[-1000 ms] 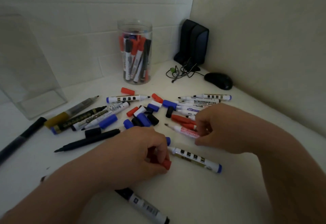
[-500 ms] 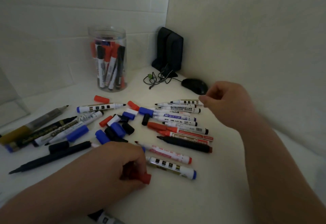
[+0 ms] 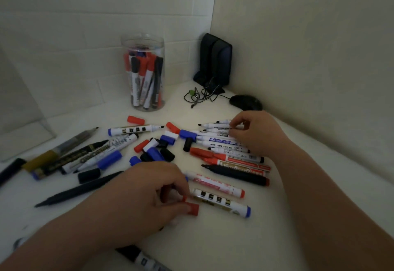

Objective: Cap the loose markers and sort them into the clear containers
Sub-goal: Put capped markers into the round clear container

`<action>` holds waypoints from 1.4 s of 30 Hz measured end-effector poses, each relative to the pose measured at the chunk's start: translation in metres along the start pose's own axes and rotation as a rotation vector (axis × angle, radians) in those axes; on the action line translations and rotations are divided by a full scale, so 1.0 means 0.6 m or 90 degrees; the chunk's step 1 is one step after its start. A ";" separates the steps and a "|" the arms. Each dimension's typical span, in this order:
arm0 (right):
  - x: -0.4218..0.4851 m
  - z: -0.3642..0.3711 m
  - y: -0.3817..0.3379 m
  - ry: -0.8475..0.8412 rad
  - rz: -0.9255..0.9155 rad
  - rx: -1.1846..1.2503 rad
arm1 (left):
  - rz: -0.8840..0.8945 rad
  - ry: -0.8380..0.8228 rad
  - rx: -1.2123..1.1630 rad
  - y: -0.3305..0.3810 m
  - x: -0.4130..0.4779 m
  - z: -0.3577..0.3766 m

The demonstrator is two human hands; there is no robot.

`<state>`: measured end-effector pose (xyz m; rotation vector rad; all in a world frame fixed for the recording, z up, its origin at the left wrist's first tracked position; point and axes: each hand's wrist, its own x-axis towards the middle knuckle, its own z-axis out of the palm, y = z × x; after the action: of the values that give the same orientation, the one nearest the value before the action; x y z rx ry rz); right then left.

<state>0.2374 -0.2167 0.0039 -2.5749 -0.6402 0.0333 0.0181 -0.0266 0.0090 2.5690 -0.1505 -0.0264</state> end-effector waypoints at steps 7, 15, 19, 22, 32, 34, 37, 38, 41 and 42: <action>-0.009 -0.014 0.007 -0.056 -0.013 0.002 | -0.035 0.155 -0.052 -0.010 -0.002 0.000; -0.015 -0.038 0.033 -0.061 0.007 -0.023 | -0.062 0.225 -0.081 -0.010 -0.005 0.000; -0.017 -0.035 0.029 -0.046 -0.001 -0.010 | -0.087 0.243 -0.097 -0.008 -0.006 0.000; -0.022 -0.045 0.028 0.034 -0.009 0.050 | -0.097 0.270 -0.107 -0.008 -0.004 -0.002; -0.053 -0.037 -0.021 0.104 0.044 0.589 | -0.229 0.573 -0.219 -0.051 -0.001 -0.030; -0.058 -0.031 -0.034 0.062 0.041 0.609 | -0.245 0.621 -0.246 -0.059 -0.004 -0.040; -0.071 -0.028 -0.054 0.008 0.034 0.537 | -0.254 0.611 -0.270 -0.059 -0.004 -0.042; -0.076 -0.028 -0.061 -0.002 0.026 0.503 | -0.259 0.595 -0.284 -0.056 -0.003 -0.041; -0.096 -0.022 -0.097 -0.022 0.002 0.437 | -0.275 0.475 -0.396 -0.042 -0.001 -0.038; -0.104 -0.016 -0.112 -0.044 -0.010 0.438 | -0.269 0.426 -0.451 -0.035 0.000 -0.035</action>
<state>0.1538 -0.1970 0.0374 -1.9097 -0.5520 0.2859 0.0211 0.0025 0.0156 1.7425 0.5540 0.5187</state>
